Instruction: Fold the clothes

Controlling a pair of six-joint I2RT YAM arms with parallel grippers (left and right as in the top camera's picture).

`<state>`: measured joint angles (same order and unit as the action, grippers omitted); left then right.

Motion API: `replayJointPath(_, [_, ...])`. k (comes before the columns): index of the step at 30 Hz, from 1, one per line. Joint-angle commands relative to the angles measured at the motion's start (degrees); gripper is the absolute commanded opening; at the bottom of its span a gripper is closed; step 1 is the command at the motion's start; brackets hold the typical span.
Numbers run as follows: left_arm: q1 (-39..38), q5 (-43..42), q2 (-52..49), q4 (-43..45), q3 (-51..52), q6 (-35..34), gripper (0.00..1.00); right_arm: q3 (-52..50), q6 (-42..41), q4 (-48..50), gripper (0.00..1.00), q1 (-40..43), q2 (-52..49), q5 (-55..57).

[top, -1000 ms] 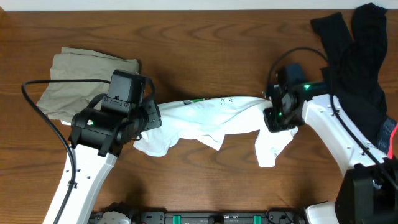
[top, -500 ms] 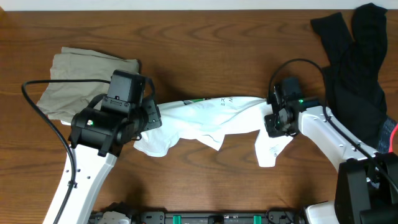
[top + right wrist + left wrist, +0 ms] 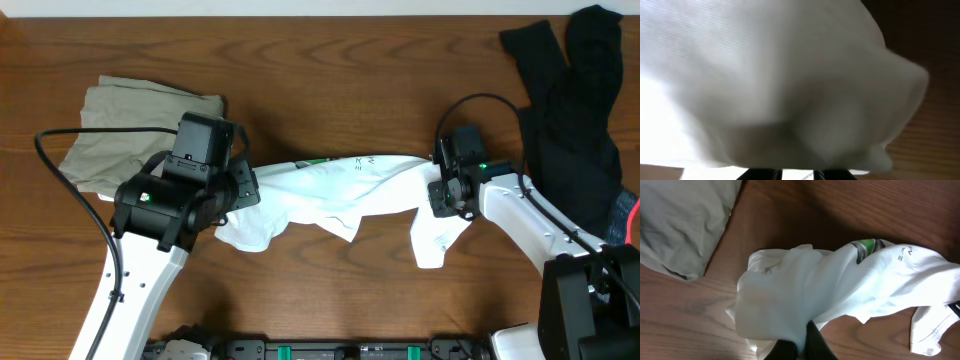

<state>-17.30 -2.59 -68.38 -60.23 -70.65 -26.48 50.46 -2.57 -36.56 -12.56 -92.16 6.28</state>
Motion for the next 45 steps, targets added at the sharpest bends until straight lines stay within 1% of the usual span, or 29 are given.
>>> replayJointPath(1, [0.3, 0.7, -0.1, -0.2, -0.8, 1.2, 0.06, -0.4, -0.8, 0.2, 0.19, 0.2, -0.1, 1.2])
replayJointPath(9, [0.3, 0.7, -0.1, -0.2, -0.8, 1.2, 0.06, -0.4, -0.8, 1.4, 0.2, 0.3, -3.0, 1.2])
replayJointPath(11, [0.3, 0.7, -0.1, -0.2, -0.8, 1.2, 0.06, -0.4, -0.9, 1.7, 0.18, 0.3, -4.6, 1.2])
replayJointPath(15, [0.3, 0.7, -0.1, -0.2, -0.8, 1.2, 0.06, -0.4, -1.9, 1.7, 0.06, 0.3, -5.4, 1.7])
replayJointPath(19, [0.3, 0.7, -0.1, -0.2, -0.8, 1.2, 0.06, -0.4, -4.3, 1.9, 0.02, 0.3, -5.2, 3.9])
replayJointPath(23, [0.3, 0.7, -0.1, -0.5, -0.8, 1.2, 0.06, 0.2, -5.4, 0.2, 0.01, 0.3, -4.4, 4.0])
replayJointPath(27, [0.3, 0.7, -0.1, -0.6, -0.8, 1.2, 0.06, 3.9, -5.6, -5.9, 0.01, 0.3, 0.1, 3.5])
replayJointPath(32, [0.3, 0.7, -0.1, -0.6, -0.8, 1.2, 0.06, 13.9, -4.1, -16.8, 0.01, 0.3, 9.9, 3.4])
replayJointPath(37, [0.3, 0.7, -0.1, -0.6, -0.8, 1.2, 0.06, 22.9, -2.5, -22.3, 0.01, 2.6, 18.3, 3.4])
replayJointPath(41, [0.3, 0.7, -0.1, -0.6, -0.8, 2.9, 0.06, 24.9, -1.7, -25.2, 0.01, 6.0, 21.5, 3.4])
replayJointPath(45, [0.3, 0.7, 0.1, -0.7, -0.8, 5.4, 0.06, 24.9, 0.2, -27.8, 0.01, 8.7, 21.6, 3.5])
